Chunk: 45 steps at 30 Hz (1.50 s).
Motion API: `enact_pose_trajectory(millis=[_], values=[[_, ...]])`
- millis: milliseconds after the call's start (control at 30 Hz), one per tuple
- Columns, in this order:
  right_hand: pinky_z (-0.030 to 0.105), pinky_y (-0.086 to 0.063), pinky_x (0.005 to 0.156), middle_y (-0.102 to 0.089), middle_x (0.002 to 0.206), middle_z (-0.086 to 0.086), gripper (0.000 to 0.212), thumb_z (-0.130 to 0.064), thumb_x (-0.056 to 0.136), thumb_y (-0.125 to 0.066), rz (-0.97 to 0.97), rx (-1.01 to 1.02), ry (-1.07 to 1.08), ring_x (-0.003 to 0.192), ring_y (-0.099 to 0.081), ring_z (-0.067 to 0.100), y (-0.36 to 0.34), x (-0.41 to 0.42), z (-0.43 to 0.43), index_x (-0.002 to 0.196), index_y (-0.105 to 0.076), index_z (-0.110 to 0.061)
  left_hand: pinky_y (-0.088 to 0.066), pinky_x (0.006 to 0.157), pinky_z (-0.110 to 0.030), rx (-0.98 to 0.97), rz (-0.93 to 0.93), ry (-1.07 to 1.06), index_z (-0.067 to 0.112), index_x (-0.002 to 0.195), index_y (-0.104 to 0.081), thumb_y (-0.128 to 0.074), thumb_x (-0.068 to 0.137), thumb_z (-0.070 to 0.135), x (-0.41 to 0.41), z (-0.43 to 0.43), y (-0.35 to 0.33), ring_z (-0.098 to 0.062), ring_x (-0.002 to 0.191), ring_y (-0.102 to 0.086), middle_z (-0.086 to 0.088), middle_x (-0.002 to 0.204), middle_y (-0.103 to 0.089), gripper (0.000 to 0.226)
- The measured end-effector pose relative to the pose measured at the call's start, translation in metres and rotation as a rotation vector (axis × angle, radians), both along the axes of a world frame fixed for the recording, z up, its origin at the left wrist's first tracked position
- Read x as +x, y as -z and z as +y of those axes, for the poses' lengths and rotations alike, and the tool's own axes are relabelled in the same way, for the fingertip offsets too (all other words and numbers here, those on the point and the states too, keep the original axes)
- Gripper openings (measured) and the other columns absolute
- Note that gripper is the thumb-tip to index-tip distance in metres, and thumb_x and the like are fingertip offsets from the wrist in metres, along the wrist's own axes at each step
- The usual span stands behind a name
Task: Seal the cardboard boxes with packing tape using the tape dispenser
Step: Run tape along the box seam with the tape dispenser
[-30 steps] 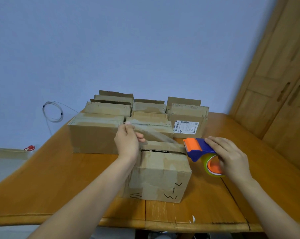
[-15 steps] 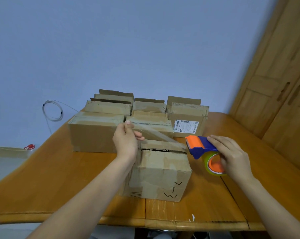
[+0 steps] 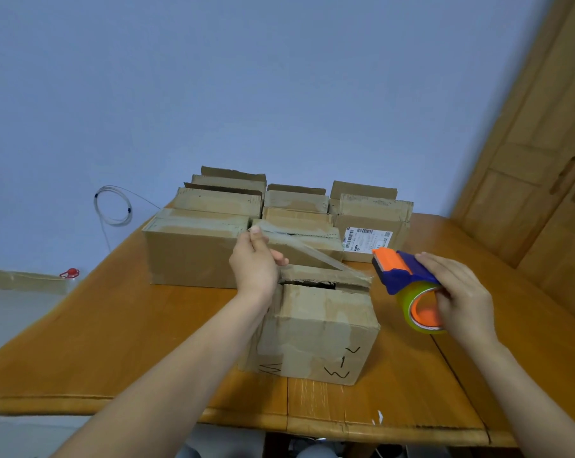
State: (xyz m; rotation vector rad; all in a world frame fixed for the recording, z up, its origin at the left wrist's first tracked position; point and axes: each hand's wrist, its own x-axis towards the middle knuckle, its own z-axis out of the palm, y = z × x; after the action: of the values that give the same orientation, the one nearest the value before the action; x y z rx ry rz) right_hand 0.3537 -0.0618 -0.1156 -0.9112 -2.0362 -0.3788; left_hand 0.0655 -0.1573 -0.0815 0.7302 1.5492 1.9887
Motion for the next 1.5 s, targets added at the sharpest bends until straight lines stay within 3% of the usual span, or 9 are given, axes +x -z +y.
enact_pose_trajectory(millis=[133,233,400,567,1000,1267,1500], values=[[0.022,-0.037,0.098,-0.065,0.118,0.016,0.064,0.025,0.064,-0.048,0.128,0.033,0.055,0.112,-0.056,0.035,-0.012,0.012,0.003,0.121,-0.062,-0.002,-0.054,0.073,-0.036,-0.017,0.092,-0.001,0.014,0.100,-0.056,-0.033,0.103,0.039,0.004,0.001,-0.001,-0.017,0.064,-0.064,-0.002,0.061,-0.059,0.034],[0.033,-0.042,0.094,-0.064,0.118,0.015,0.072,0.032,0.059,-0.057,0.069,0.055,0.061,0.112,-0.055,0.032,-0.017,0.014,0.001,0.122,-0.061,-0.003,-0.055,0.075,-0.037,-0.003,0.080,0.004,0.017,0.095,-0.055,-0.033,0.103,0.040,0.003,0.002,0.000,-0.019,0.067,-0.064,-0.001,0.061,-0.060,0.033],[0.037,-0.050,0.082,-0.064,0.120,0.015,0.057,0.015,0.073,-0.060,-0.069,0.104,-0.063,0.110,-0.056,0.032,0.000,0.002,-0.001,0.125,-0.058,-0.008,-0.052,0.065,-0.030,0.055,-0.026,-0.022,0.015,0.087,-0.052,-0.029,0.105,0.036,0.001,0.000,0.001,-0.017,0.059,-0.063,-0.003,0.057,-0.058,0.036],[0.039,-0.054,0.075,-0.063,0.121,0.014,0.078,0.016,0.065,-0.076,-0.074,0.079,-0.076,0.110,-0.055,0.030,0.015,-0.004,0.000,0.129,-0.047,-0.018,-0.046,0.048,-0.016,0.093,-0.058,-0.031,0.015,0.085,-0.052,-0.029,0.105,0.034,0.001,-0.002,0.001,-0.016,0.054,-0.061,-0.005,0.057,-0.055,0.036],[0.039,-0.055,0.072,-0.061,0.123,0.016,0.078,0.004,0.063,-0.081,-0.191,0.090,-0.103,0.115,-0.049,0.028,0.013,0.004,0.002,0.130,-0.046,-0.014,-0.049,0.053,-0.016,0.118,-0.039,-0.020,0.015,0.085,-0.053,-0.034,0.104,0.031,0.003,-0.007,0.002,-0.015,0.059,-0.061,-0.004,0.059,-0.058,0.031],[0.039,-0.052,0.077,-0.061,0.123,0.017,0.078,0.016,0.064,-0.077,-0.077,0.041,-0.085,0.113,-0.054,0.033,0.012,0.014,0.007,0.130,-0.049,-0.013,-0.053,0.062,-0.024,0.107,-0.022,-0.022,0.017,0.084,-0.052,-0.035,0.104,0.030,0.004,-0.007,0.002,-0.015,0.058,-0.061,-0.001,0.056,-0.056,0.030],[0.038,-0.053,0.076,-0.062,0.122,0.015,0.077,0.011,0.065,-0.078,-0.151,0.073,-0.141,0.113,-0.052,0.029,0.011,0.006,0.000,0.129,-0.047,-0.016,-0.050,0.061,-0.022,0.121,-0.041,-0.049,0.014,0.091,-0.054,-0.031,0.105,0.024,0.004,-0.007,0.002,-0.017,0.059,-0.060,-0.004,0.060,-0.056,0.029]])
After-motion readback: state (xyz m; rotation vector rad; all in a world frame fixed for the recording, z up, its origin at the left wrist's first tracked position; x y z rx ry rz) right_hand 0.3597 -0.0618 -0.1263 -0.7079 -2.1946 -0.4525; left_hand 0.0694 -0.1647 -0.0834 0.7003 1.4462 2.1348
